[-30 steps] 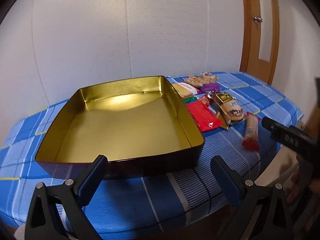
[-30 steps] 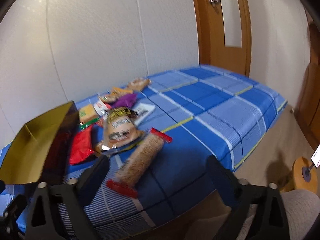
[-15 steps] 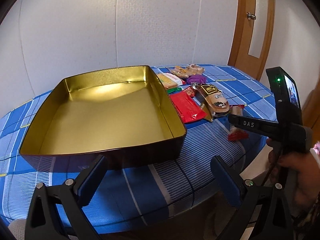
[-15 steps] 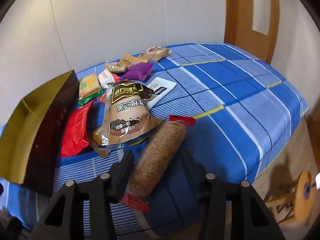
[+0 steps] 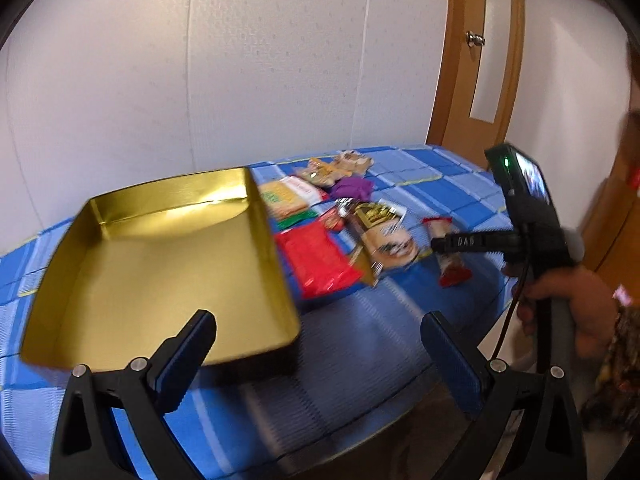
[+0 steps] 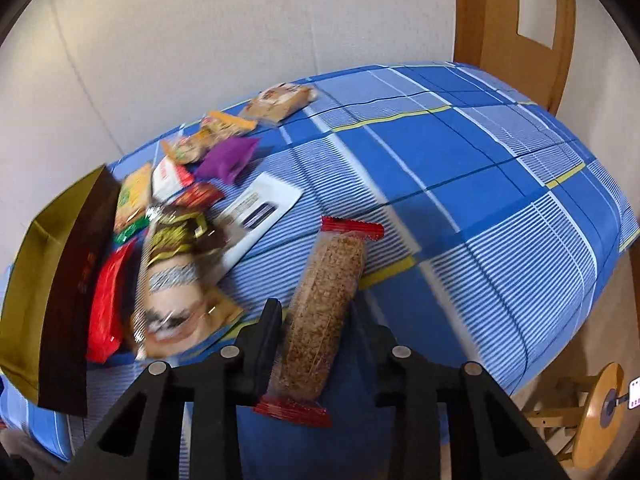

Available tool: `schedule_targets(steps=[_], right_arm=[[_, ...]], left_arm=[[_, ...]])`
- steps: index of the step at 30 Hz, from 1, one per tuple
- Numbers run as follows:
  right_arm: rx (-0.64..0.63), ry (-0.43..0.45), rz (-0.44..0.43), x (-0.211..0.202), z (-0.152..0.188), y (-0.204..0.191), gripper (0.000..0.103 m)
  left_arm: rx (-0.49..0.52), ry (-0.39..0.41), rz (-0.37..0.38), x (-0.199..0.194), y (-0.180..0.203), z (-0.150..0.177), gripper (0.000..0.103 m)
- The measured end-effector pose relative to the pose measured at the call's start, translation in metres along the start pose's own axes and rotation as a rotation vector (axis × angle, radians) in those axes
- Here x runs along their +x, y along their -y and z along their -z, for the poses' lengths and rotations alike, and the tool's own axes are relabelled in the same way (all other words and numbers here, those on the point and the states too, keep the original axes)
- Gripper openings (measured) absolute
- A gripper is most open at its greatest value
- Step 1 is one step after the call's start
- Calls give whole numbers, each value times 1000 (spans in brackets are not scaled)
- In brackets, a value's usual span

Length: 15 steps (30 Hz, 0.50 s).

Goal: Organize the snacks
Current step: 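Reach the right gripper to the granola bar with red ends and close, then grasp the brown black-sesame bag with the left gripper while the right holds the granola bar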

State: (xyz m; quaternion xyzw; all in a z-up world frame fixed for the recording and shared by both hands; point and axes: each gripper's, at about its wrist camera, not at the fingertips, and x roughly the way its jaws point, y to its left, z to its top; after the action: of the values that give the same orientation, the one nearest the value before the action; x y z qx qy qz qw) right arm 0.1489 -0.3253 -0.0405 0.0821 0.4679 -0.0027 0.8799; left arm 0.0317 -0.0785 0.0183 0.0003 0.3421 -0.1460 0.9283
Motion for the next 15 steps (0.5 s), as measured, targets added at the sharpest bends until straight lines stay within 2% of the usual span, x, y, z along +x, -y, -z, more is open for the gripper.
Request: schedule_targets(steps=[3, 5, 7, 9, 15], right_arm=[[85, 0, -56, 1, 0, 15, 35], [95, -14, -59, 2, 1, 18, 35], [54, -15, -13, 2, 2, 14, 29], [36, -15, -3, 2, 3, 12, 29], [59, -17, -28, 1, 3, 16, 29]], left_arm=[[0, -10, 27, 14, 15, -18, 103], [15, -44, 40, 31, 27, -31, 103], [27, -116, 23, 55, 38, -44, 103], [25, -159, -10, 74, 45, -51, 103], [9, -189, -41, 109, 59, -72, 103]])
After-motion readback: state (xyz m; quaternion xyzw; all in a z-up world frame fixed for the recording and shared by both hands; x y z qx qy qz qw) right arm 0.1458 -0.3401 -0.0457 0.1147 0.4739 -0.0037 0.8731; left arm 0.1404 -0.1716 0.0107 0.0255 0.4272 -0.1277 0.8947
